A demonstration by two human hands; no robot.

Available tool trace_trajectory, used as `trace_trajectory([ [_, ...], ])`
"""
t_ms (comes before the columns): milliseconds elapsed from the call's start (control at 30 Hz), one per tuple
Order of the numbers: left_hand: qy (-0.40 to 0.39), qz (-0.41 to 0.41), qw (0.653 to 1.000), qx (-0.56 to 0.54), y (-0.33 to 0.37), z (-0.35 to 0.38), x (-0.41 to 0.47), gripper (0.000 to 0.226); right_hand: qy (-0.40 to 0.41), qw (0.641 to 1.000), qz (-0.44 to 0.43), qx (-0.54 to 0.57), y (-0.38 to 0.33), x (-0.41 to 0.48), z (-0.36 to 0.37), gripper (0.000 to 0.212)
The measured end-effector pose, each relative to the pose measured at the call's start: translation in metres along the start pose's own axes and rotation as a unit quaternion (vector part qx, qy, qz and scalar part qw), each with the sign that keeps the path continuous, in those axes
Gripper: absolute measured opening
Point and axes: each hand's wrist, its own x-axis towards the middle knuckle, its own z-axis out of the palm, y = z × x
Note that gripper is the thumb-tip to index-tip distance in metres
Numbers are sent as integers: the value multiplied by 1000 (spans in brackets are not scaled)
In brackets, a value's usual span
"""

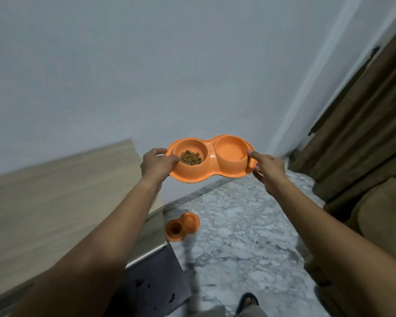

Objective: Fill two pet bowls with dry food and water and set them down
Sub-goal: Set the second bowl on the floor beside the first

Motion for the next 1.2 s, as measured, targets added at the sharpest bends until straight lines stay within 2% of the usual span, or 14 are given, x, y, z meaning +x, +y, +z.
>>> trace_trajectory([
  [267,86,-41,994,44,-34,102,33,64,-36,998,40,-12,44,113,-24,28],
  [433,138,-118,983,21,-75,179,59,68,-73,996,49,-25,80,202,-37,19],
  [600,151,-174,973,8,-130,244,92,69,-93,989,81,-80,129,288,-41,47],
  [667,155,-195,968,-21,-157,265,107,69,-98,986,99,-95,157,318,-39,47],
  [800,182,-214,959,-19,-234,296,155,83,-96,981,126,-115,232,375,-26,45],
  [967,211,-245,945,-36,-387,342,223,53,-70,981,128,-131,378,441,-12,47],
  [1067,181,-266,947,-4,-476,362,250,64,-71,978,127,-153,460,473,-11,42],
  [1133,170,-273,947,2,-529,375,271,56,-73,977,117,-165,513,495,-10,40],
  [1200,175,-275,945,-28,-576,391,289,60,-68,977,110,-172,559,516,-8,39],
])
